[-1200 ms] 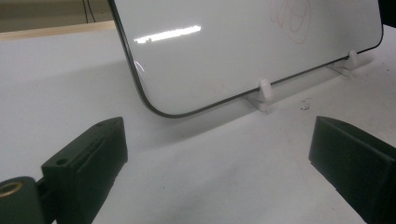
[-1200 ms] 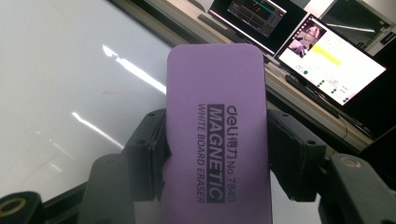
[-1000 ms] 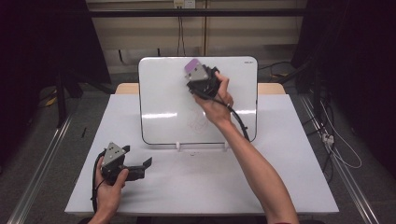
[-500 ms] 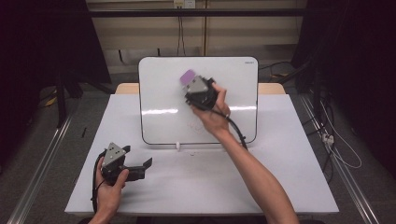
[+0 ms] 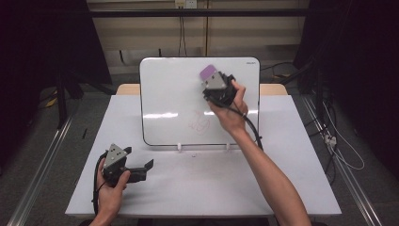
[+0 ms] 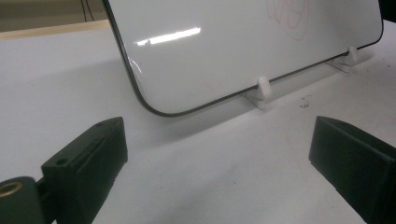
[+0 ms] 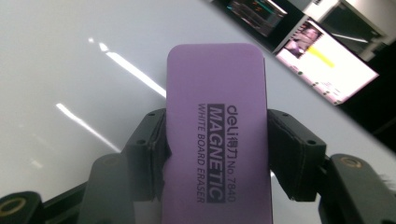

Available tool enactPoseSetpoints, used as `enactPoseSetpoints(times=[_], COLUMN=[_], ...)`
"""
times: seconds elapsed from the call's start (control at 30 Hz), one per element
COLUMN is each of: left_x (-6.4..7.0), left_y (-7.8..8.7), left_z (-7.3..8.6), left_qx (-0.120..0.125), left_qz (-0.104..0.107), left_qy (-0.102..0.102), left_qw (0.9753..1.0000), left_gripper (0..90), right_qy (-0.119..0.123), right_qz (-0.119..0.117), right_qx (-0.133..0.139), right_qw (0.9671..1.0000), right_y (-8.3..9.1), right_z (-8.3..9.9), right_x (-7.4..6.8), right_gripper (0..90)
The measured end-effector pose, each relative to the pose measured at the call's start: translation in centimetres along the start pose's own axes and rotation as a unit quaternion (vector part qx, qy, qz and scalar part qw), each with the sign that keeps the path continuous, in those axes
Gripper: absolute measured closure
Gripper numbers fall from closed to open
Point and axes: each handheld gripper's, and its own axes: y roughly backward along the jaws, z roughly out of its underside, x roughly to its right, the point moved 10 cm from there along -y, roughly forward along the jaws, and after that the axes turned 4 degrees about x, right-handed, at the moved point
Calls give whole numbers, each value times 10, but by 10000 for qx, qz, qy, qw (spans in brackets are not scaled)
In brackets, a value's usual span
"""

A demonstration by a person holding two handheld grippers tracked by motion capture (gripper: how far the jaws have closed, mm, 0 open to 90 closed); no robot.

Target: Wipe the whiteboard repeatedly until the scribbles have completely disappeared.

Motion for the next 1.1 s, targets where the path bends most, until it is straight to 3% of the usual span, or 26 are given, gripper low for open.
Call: enactPoseSetpoints(times=[0.17, 0.23, 0.33, 0.43, 0.5, 0.6, 0.63, 0.7, 0.77, 0.87, 0.93, 1.0, 1.07, 1.1], left_x=[1, 1, 0, 1, 1, 1, 0, -1, -1, 1, 2, 3, 3, 2], left_y=[0, 1, 0, -1, 1, 2, 1, 0, 0, 0, 0, -1, 0, 0], left_z=[0, 0, 0, 1, 1, 0, 0, 1, 1, 0, 0, 1, 1, 1], left_qx=[-6, 6, 13, -20, -23, 19, 14, -17, -17, -11, -18, -27, -23, -21], left_qz=[23, 25, 15, 10, 10, 0, -6, -12, -18, -13, -1, 14, 22, 17], left_qy=[-35, -29, 19, -4, -39, -20, -20, -4, 11, -52, -24, -25, -37, -39], left_qw=[10000, 10000, 10000, 10000, 10000, 10000, 10000, 10000, 10000, 10000, 10000, 10000, 10000, 10000], left_gripper=[42, 41, 42, 41, 41, 42, 41, 41, 41, 41, 41, 42, 41, 42], right_qy=[401, 452, 539, 650, 551, 234, 102, 50, 239, 424, 511, 769, 877, 804], right_qz=[-669, -841, -1097, -1135, -912, -505, -487, -433, -428, -667, -911, -1078, -1161, -1224], right_qx=[83, 113, 76, 82, 98, 67, 35, 27, 38, 81, 85, 107, 102, 99], right_qw=[9969, 9954, 9925, 9914, 9943, 9984, 9988, 9990, 9988, 9968, 9945, 9911, 9893, 9892], right_y=[20, 27, 36, 41, 38, 32, 30, 30, 33, 39, 44, 49, 52, 54], right_z=[16, 23, 35, 41, 40, 38, 38, 40, 41, 45, 48, 51, 53, 55], right_x=[-70, -91, -111, -112, -93, -51, -42, -38, -50, -81, -105, -127, -138, -140], right_gripper=[416, 416, 416, 416, 416, 416, 416, 416, 416, 416, 416, 416, 416, 416])
